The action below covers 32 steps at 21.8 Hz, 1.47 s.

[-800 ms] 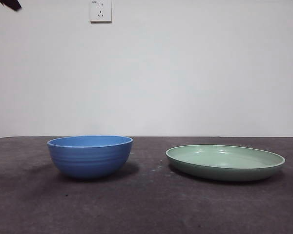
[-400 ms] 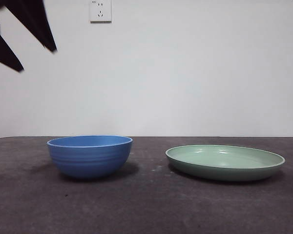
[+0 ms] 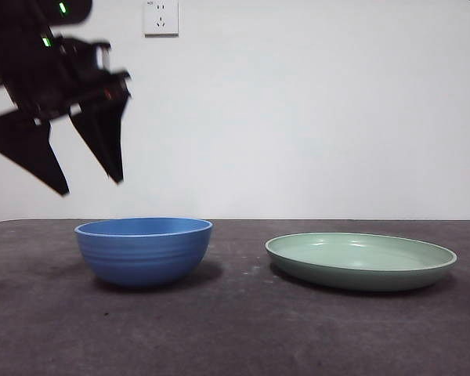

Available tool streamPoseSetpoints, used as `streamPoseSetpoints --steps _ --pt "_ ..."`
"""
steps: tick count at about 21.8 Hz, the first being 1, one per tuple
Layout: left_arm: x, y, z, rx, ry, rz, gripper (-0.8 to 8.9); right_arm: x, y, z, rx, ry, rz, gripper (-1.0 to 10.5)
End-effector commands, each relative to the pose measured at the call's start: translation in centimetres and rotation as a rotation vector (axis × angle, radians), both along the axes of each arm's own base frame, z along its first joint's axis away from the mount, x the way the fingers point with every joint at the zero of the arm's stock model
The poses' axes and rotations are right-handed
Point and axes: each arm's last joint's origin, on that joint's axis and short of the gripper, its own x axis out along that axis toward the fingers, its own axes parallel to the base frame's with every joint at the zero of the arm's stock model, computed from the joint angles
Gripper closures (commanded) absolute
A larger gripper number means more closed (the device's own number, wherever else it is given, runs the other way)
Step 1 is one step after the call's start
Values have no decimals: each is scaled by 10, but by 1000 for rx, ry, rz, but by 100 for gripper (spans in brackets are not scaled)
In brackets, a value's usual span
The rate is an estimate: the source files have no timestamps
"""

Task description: Pick up the blue bowl, put it on the green plate, put it on desk

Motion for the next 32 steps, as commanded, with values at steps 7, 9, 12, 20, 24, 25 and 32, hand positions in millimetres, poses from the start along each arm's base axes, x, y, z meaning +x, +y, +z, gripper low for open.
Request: streamPoseSetpoints --steps 7,9,12,20,24,25,32 --pt "24 -12 -35 27 59 -4 474 2 1 6 8 -15 -5 522" --pt "25 -12 -38 29 73 3 474 2 1 6 8 -16 -4 522" --pt "26 -13 -43 37 89 24 532 2 1 6 8 -16 -5 523" --pt "27 -13 -45 35 99 42 765 2 1 6 8 -16 -4 523" --pt "29 -13 -45 26 84 49 804 2 1 6 8 -16 -4 523" --pt "29 -13 -44 23 81 52 804 2 1 6 8 -16 -4 523" --pt "27 -29 -6 -37 -3 45 804 2 1 6 8 -15 -5 522"
